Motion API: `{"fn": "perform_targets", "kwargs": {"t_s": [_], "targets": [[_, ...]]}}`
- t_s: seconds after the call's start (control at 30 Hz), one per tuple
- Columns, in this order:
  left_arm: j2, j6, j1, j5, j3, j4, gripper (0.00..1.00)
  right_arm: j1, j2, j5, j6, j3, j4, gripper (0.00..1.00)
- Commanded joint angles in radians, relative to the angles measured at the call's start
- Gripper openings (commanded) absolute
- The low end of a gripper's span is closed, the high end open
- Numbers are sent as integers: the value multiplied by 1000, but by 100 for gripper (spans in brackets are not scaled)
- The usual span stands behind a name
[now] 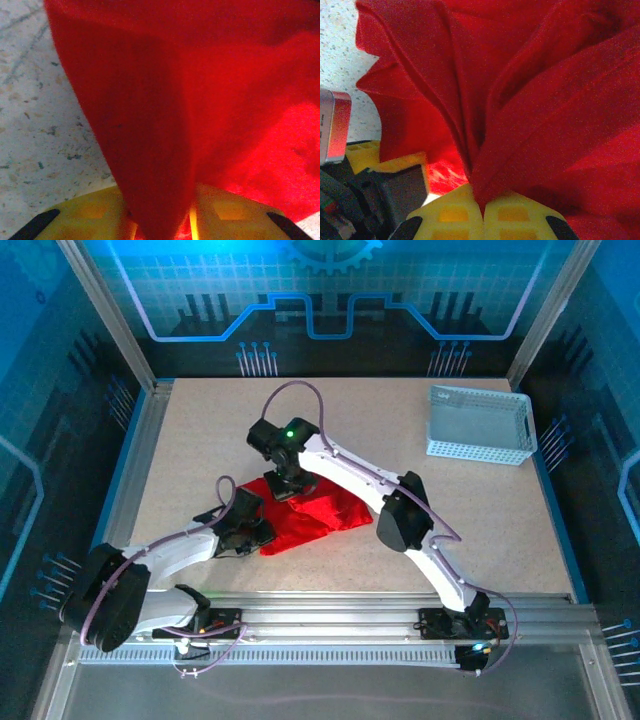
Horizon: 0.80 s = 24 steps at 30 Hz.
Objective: Fold the inside-out t-shirt
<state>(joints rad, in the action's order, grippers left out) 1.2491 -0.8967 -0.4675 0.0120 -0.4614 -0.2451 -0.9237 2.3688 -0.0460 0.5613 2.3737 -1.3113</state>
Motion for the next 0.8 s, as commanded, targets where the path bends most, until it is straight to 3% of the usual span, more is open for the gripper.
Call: {"fn": "perform_targets", "kwargs": {"t_s": [0.0, 0.1, 0.2, 0.33, 0.43, 0.6, 0.77], "targets": [[30, -26, -11, 35, 49, 62, 34, -9, 30, 97, 17, 45, 42, 15], [-15, -27, -10, -1, 48, 6, 35, -7, 27, 73, -6, 104, 0, 36], [-129, -40, -9, -91, 47, -111, 40, -6, -37, 33, -54, 132, -30, 47], [-311, -55, 2, -200, 39, -260, 45, -3, -211, -106, -98, 61, -44, 56], [-385, -12, 5, -230, 0, -323, 49, 42, -347, -215, -111, -125, -9, 60], [-251, 99, -35, -154, -171, -310, 52, 183, -543, -177, -100, -533, 161, 60], [-27, 115, -72, -128, -304, -297, 61, 239, -642, -114, -69, -777, 313, 63]]}}
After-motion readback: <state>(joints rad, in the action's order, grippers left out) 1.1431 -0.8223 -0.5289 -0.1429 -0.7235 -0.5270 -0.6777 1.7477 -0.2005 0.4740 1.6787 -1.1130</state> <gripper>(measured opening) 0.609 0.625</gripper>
